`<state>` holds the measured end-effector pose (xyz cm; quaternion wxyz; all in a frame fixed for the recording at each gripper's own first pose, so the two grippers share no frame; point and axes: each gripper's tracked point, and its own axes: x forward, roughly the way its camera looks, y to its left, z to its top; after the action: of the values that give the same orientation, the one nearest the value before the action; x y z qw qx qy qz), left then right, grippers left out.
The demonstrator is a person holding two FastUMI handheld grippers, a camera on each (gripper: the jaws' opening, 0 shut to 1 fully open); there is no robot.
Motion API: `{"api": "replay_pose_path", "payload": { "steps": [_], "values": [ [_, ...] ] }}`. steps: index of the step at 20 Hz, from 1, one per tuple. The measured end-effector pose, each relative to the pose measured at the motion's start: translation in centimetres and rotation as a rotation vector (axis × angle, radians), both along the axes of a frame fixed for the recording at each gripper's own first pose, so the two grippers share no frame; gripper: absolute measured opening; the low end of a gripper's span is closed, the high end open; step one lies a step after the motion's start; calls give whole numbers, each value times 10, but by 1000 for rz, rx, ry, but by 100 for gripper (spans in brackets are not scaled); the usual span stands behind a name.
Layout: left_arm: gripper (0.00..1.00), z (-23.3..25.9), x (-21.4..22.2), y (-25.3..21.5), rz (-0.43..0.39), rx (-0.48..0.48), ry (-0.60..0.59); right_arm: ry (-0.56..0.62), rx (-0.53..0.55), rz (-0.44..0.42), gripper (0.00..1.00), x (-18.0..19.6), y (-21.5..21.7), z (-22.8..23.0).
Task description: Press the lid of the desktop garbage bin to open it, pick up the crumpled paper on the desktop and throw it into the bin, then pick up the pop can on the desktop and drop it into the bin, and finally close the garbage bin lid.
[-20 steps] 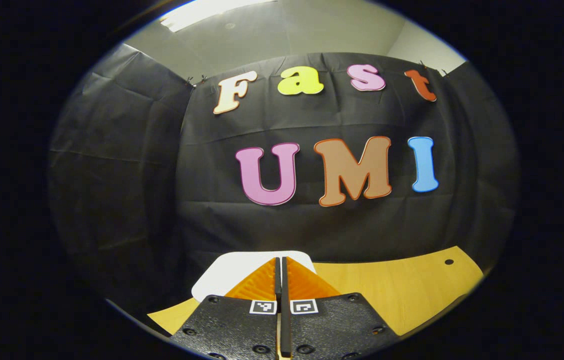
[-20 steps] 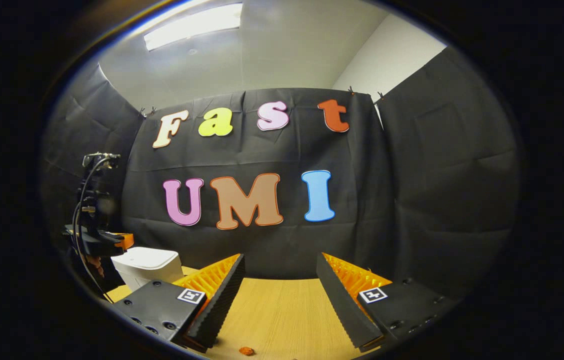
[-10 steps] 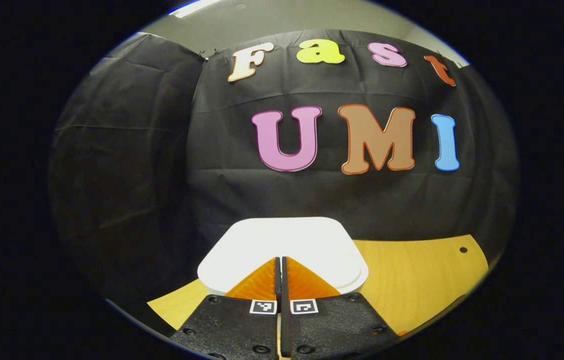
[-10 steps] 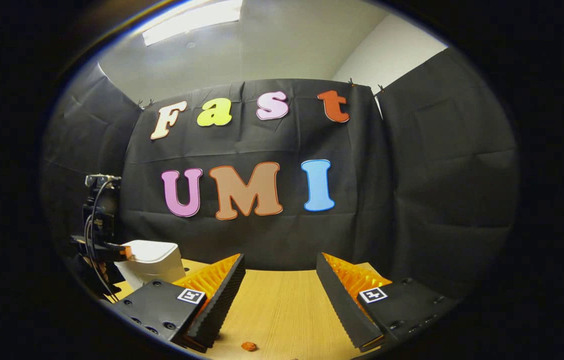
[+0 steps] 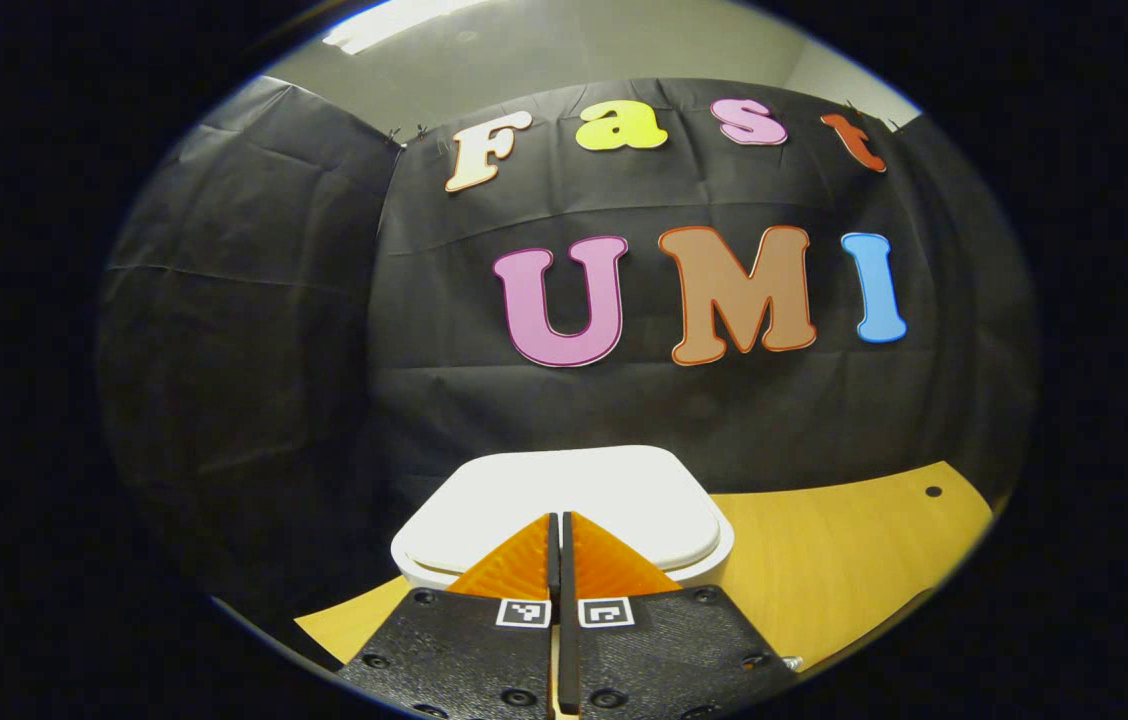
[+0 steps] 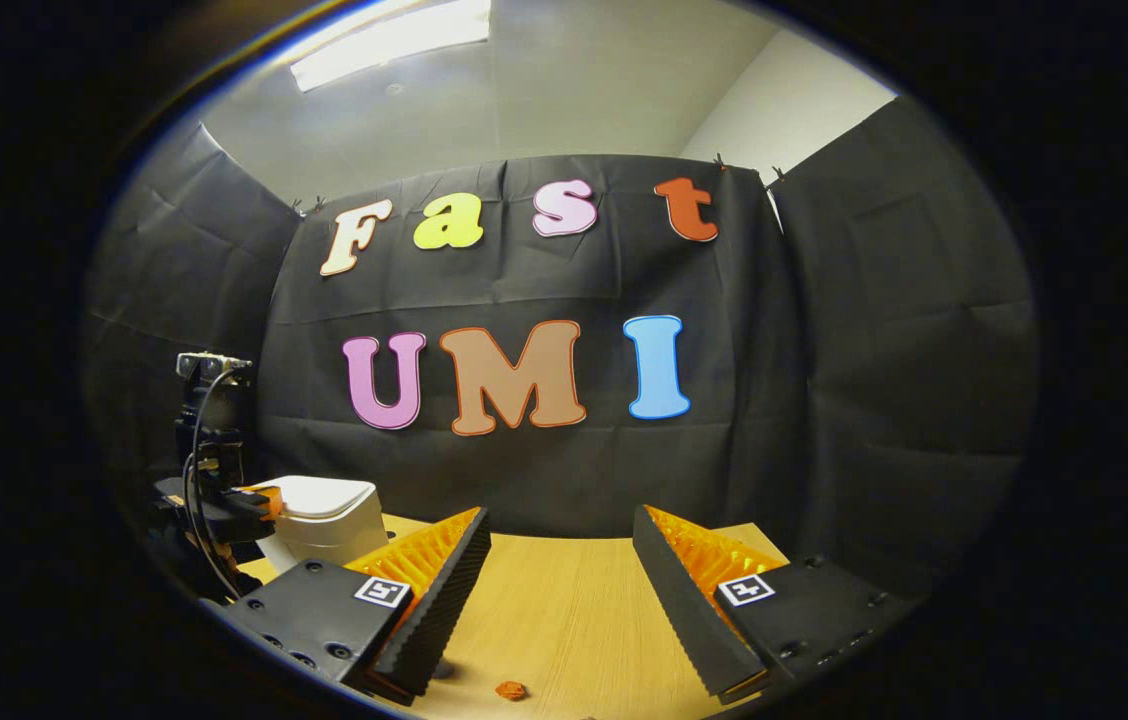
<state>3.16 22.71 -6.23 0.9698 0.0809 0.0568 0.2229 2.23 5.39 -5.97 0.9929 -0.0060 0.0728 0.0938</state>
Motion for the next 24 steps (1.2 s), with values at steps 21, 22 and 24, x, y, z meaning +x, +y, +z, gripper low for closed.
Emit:
{"api": "replay_pose_path", "payload": {
  "steps": [21,22,24],
  "values": [
    [95,97,-91,-124,-282,2,-306,142,-68,122,96,26,35,-91],
    [95,98,-95,-122,-274,5,-310,166,-85,134,96,26,38,-106],
    [99,98,-102,-119,-260,8,-313,222,-112,162,96,26,45,-138]
  ]
}}
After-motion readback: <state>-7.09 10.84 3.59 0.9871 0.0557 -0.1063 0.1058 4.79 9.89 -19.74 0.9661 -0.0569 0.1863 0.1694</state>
